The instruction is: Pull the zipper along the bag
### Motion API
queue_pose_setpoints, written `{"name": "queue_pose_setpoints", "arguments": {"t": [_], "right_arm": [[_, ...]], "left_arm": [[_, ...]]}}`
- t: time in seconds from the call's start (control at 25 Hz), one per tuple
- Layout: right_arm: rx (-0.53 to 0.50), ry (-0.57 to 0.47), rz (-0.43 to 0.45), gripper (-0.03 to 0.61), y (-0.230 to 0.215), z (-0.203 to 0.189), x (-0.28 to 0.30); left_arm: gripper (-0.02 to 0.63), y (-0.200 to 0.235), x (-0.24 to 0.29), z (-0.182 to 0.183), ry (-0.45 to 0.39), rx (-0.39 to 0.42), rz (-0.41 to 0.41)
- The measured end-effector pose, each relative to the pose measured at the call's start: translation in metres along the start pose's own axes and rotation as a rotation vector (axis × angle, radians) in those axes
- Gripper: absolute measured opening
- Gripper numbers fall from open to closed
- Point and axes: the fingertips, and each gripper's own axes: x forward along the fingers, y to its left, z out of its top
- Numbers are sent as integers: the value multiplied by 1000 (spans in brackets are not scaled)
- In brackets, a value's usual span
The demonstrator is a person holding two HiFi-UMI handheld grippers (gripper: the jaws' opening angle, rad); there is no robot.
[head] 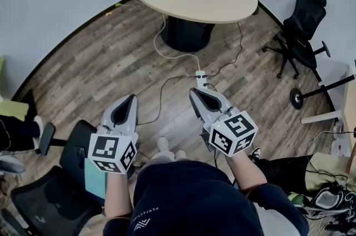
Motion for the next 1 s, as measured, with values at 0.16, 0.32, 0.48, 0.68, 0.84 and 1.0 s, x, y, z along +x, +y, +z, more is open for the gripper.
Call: {"name": "queue_pose_setpoints", "arguments": {"t": [0.16,0.32,0.48,0.68,0.84,1.0], "right_arm": [[10,19,3,3,-1,-2,15],[32,15,28,3,1,3,35],[25,18,46,5,4,7,59],[18,30,71,5,9,11,89],[10,43,93,5,11,12,113],[1,49,93,5,-4,19,140]], "left_arm": [[12,11,7,-2,-3,-33,-19],[14,27,15,0,-7,-47,-26],[14,48,24,-2,8,-52,-20],[14,70,31,-3,22,-38,-25],[15,88,42,-3,36,-19,-16],[15,101,64,1,30,-28,-33]]}}
